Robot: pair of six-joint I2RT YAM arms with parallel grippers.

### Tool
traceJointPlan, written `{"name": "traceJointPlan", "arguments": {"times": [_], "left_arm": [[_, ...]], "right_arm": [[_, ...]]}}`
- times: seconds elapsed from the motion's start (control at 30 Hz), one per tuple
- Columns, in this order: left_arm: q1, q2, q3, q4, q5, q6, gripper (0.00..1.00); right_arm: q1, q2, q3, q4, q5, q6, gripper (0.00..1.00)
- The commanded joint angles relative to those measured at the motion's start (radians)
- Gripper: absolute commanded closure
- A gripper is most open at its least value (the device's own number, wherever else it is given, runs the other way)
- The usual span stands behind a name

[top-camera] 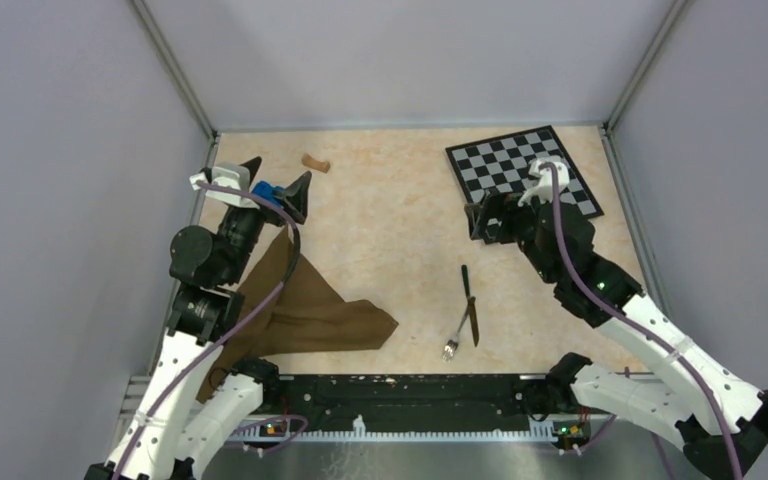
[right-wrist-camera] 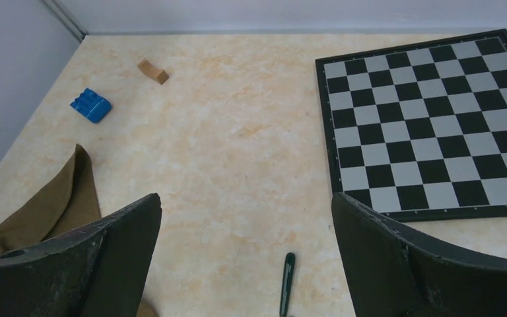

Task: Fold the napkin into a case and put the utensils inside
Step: Pick up the crumpled napkin from the center of the board.

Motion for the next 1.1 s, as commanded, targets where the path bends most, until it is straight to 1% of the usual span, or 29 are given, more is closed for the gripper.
{"name": "traceJointPlan", "arguments": {"times": [0.0, 0.07, 0.2, 0.23, 0.27, 0.33, 0.37, 0.43, 0.53, 0.63, 0.77, 0.83, 0.97, 1.0, 1.07], "left_arm": [[-0.002, 0.009, 0.015, 0.055, 0.013, 0.013, 0.0], [-0.003, 0.011, 0.015, 0.054, 0.013, 0.013, 0.0], [-0.002, 0.014, 0.015, 0.052, 0.001, 0.013, 0.0], [-0.002, 0.013, 0.014, 0.052, -0.002, 0.013, 0.0], [-0.002, 0.013, 0.013, 0.052, -0.002, 0.013, 0.0], [-0.003, 0.012, 0.013, 0.052, -0.004, 0.012, 0.0], [-0.002, 0.012, 0.013, 0.053, -0.002, 0.01, 0.0], [-0.002, 0.012, 0.01, 0.057, 0.007, 0.007, 0.0], [-0.003, 0.016, 0.012, 0.057, 0.013, 0.004, 0.0], [-0.003, 0.017, 0.012, 0.057, 0.016, 0.004, 0.0], [-0.002, 0.016, 0.01, 0.057, 0.015, 0.004, 0.0], [-0.003, 0.016, 0.01, 0.058, 0.016, 0.004, 0.0], [-0.003, 0.017, 0.01, 0.058, 0.017, 0.004, 0.0], [-0.002, 0.017, 0.01, 0.058, 0.017, 0.004, 0.0], [-0.002, 0.017, 0.01, 0.058, 0.019, 0.002, 0.0]], "right_arm": [[0.006, 0.08, -0.009, 0.127, -0.103, 0.052, 0.01], [0.006, 0.157, -0.01, 0.179, -0.184, 0.098, 0.01], [0.008, 0.374, 0.05, 0.213, -0.34, 0.237, 0.02], [0.01, 0.446, 0.06, 0.233, -0.376, 0.296, 0.03], [0.013, 0.497, 0.069, 0.258, -0.442, 0.325, 0.04], [0.029, 0.598, 0.092, 0.287, -0.503, 0.379, 0.07], [0.041, 0.649, 0.109, 0.319, -0.535, 0.393, 0.09], [0.067, 0.752, 0.154, 0.329, -0.575, 0.405, 0.15], [0.104, 0.883, 0.204, 0.343, -0.619, 0.416, 0.16], [0.127, 0.997, 0.246, 0.369, -0.707, 0.418, 0.2], [0.183, 1.095, 0.284, 0.372, -0.754, 0.404, 0.22], [0.21, 1.116, 0.281, 0.391, -0.766, 0.406, 0.24], [0.25, 1.139, 0.255, 0.416, -0.783, 0.401, 0.35], [0.257, 1.139, 0.241, 0.432, -0.795, 0.403, 0.39], [0.266, 1.136, 0.208, 0.473, -0.819, 0.41, 0.45]]}}
